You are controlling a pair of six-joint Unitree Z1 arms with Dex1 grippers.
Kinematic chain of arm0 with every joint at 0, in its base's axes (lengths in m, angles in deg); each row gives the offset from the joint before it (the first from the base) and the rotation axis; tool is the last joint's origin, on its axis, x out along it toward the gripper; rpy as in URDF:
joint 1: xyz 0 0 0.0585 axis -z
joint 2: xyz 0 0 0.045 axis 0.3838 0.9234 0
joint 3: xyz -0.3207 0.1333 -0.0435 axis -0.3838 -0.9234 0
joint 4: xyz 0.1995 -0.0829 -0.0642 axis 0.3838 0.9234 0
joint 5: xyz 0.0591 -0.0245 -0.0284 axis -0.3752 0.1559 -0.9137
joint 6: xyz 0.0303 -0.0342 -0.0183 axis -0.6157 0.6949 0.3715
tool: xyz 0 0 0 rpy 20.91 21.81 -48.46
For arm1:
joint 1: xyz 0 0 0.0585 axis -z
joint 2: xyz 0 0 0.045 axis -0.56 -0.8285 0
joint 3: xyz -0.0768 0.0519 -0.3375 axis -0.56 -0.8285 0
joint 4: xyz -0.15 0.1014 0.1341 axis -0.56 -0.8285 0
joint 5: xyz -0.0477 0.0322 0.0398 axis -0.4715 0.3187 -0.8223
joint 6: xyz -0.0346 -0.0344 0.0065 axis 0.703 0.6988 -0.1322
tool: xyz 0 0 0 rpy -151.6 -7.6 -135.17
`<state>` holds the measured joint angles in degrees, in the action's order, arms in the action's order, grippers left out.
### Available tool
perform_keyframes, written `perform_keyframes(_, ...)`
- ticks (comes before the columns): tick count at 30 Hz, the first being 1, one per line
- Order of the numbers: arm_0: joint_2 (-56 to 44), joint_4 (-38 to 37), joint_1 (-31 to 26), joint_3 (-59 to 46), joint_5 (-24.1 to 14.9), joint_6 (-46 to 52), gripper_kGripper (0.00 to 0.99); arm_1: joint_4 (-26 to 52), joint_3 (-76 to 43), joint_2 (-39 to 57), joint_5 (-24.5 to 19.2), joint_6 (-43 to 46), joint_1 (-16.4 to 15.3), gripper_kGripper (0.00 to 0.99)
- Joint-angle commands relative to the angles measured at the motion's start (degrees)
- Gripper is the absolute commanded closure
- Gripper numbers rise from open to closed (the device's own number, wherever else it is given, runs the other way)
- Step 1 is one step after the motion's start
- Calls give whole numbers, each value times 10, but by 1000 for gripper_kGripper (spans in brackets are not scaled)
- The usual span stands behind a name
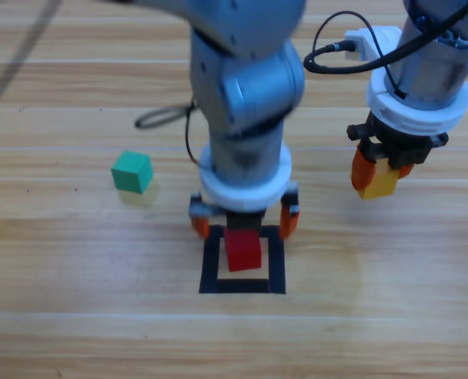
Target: Stack the blocks in the rectangular block: red at the bottom, yellow in the middle, green on top
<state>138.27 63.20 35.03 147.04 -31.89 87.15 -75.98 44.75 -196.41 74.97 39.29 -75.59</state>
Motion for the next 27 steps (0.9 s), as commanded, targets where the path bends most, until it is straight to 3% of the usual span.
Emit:
perform_keyframes(1,-164,14,1,-6,-23,-32,0,-42,38,21,-21,-23,-41,958)
perform_keyframes(11,-444,14,-98,-211,-34,-118,0,-105,158,-71,-26,-56,-101,959)
perform_keyframes(15,-454,14,-124,-251,-35,-177,0,-126,207,-112,-26,-79,-128,959)
perform_keyframes(20,-449,12,-152,-267,-1,-284,0,-126,232,-139,-24,-94,-152,958)
perform_keyframes(24,-458,4,-161,-271,0,-308,0,-126,246,-161,-22,-103,-162,958)
perform_keyframes(27,-456,1,-193,-271,51,-310,0,-126,251,-170,-21,-110,-166,958)
